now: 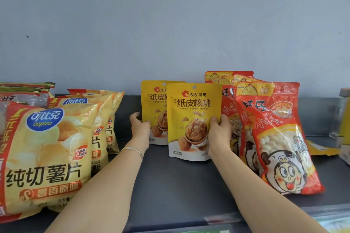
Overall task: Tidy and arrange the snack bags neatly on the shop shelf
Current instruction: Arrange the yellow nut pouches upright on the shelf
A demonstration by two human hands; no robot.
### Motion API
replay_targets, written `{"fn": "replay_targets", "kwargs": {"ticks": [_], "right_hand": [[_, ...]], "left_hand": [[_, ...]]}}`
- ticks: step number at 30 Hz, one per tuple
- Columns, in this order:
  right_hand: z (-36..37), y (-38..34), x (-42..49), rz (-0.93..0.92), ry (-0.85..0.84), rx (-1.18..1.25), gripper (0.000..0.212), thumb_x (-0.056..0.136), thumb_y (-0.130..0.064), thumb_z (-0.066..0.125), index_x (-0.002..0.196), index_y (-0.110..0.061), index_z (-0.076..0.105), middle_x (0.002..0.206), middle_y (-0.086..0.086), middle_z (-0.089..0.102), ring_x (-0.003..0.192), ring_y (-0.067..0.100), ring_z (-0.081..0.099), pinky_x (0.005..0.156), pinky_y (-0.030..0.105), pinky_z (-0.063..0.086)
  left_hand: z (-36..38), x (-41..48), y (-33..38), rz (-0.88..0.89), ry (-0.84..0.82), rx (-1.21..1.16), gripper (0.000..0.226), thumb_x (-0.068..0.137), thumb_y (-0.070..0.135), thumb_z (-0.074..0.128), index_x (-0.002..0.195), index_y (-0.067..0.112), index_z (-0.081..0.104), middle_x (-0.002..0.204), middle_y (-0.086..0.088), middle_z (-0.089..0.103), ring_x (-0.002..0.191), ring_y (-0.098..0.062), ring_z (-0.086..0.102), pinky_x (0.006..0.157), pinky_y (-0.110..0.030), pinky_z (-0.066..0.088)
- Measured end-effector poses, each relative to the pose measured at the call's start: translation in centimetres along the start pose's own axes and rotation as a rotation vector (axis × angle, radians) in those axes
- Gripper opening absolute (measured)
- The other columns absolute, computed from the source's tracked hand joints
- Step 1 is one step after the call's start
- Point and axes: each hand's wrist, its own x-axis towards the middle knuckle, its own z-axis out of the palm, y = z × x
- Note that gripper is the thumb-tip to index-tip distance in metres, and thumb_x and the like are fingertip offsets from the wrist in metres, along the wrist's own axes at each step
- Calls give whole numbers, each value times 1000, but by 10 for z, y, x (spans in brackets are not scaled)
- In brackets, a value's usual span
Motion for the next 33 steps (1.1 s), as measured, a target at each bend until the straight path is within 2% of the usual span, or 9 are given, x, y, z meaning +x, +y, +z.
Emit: {"fn": "replay_targets", "kwargs": {"ticks": [3,6,10,14,19,24,28,31,33], "right_hand": [[3,-3,-1,14,-41,20,17,101,-13,39,107,-15,55,98,-2,59,86,14,53,78,30,41],[15,-8,0,33,-76,32,17,99,-11,39,95,-14,56,89,3,59,80,18,53,74,32,46],[43,-13,2,61,-142,34,19,99,-11,39,86,-13,53,80,3,58,72,18,54,62,27,45],[61,3,-7,68,-243,-17,17,98,-9,39,94,-10,55,91,8,62,83,21,59,76,33,50],[56,20,-3,87,-284,-83,21,96,-3,38,100,-16,54,97,8,62,94,24,60,84,37,49],[45,22,0,87,-270,-143,27,96,-10,48,121,-19,49,103,1,57,95,15,55,81,30,44],[41,15,0,-57,-159,-334,37,95,-16,53,131,-19,45,114,3,56,105,22,56,91,43,49],[36,-5,-5,-193,-109,-410,33,96,-16,51,129,-17,49,120,4,53,108,25,53,92,45,48],[33,-26,-11,-290,-160,-365,28,95,-15,51,123,-15,52,117,4,53,106,25,54,91,45,48]], "left_hand": [[-1,-4,17,118,100,123,53,92,6,54,138,21,33,135,-11,41,122,-27,43,100,-44,41],[1,-12,34,252,101,181,42,92,12,54,131,20,42,131,-10,44,119,-27,46,99,-48,43],[-5,-21,40,272,5,126,33,94,17,51,126,23,45,128,-10,47,113,-25,51,96,-48,46],[-23,-27,26,263,-38,119,38,96,13,47,132,25,42,129,-9,48,112,-22,53,93,-42,48],[-27,-35,7,137,-145,184,55,94,5,49,143,21,30,129,-10,52,114,-24,53,89,-34,44],[-22,-37,9,208,-10,311,67,88,6,59,144,23,27,138,-13,38,124,-31,44,100,-47,43],[-23,-50,22,428,146,425,57,87,8,60,138,18,38,138,-12,39,127,-31,38,100,-43,38],[-20,-61,35,636,108,433,42,88,9,57,128,15,49,131,-10,48,122,-27,43,99,-40,37],[-15,-70,47,758,77,431,35,89,9,56,123,13,53,124,-8,53,117,-24,47,98,-38,39]]}}
